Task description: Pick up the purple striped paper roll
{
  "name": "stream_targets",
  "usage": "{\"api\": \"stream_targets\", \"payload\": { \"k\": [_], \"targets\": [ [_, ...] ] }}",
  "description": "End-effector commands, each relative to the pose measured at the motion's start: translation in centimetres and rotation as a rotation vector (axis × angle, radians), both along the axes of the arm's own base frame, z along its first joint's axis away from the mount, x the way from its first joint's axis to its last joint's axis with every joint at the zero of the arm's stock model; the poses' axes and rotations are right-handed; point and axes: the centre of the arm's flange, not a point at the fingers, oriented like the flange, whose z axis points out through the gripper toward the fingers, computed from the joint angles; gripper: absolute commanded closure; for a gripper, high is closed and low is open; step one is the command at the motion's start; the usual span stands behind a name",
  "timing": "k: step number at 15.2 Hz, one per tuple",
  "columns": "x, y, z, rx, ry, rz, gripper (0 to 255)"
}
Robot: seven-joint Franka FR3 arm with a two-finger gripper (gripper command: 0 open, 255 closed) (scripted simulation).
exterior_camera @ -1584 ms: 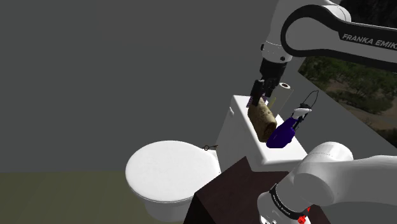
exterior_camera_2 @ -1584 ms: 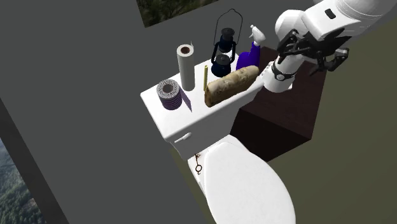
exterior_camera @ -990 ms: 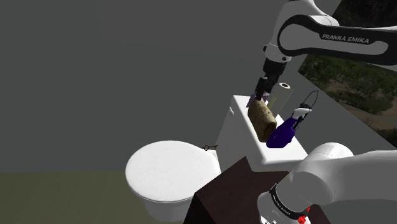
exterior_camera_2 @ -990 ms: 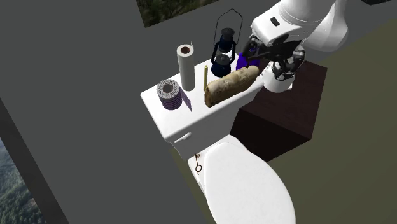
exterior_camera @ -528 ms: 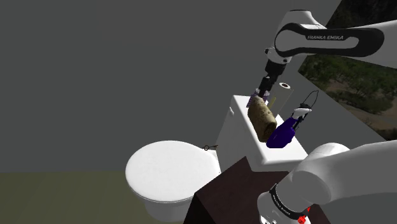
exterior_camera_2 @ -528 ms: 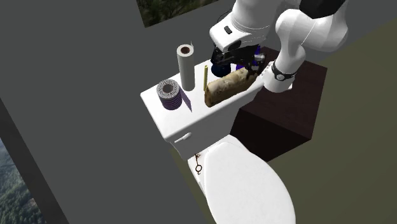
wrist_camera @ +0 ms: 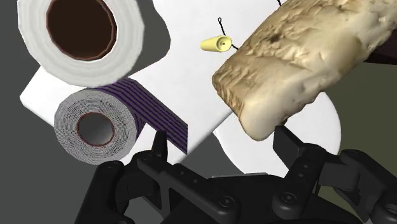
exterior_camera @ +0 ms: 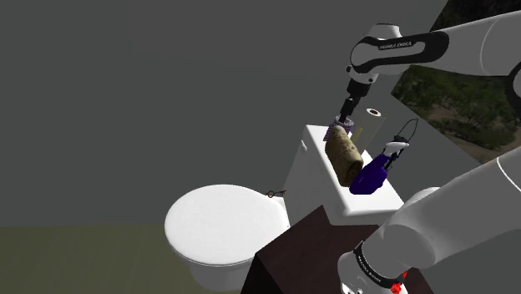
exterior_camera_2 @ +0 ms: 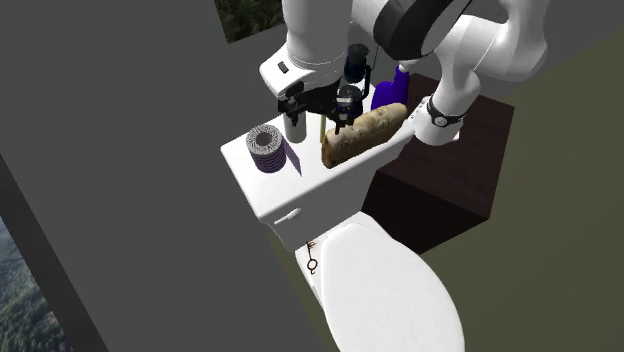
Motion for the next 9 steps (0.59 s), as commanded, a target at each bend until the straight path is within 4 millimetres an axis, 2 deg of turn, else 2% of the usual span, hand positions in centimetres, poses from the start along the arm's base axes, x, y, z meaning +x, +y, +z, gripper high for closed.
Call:
{"api": "stream_targets", "payload": {
  "k": [1, 9],
  "targets": [
    [1.3, -2.4, -0.7, 0.007, -0.004, 0.02, 0],
    [6.6, -11.2, -4.2, 0.041, -0.02, 0.088, 0]
  ]
}}
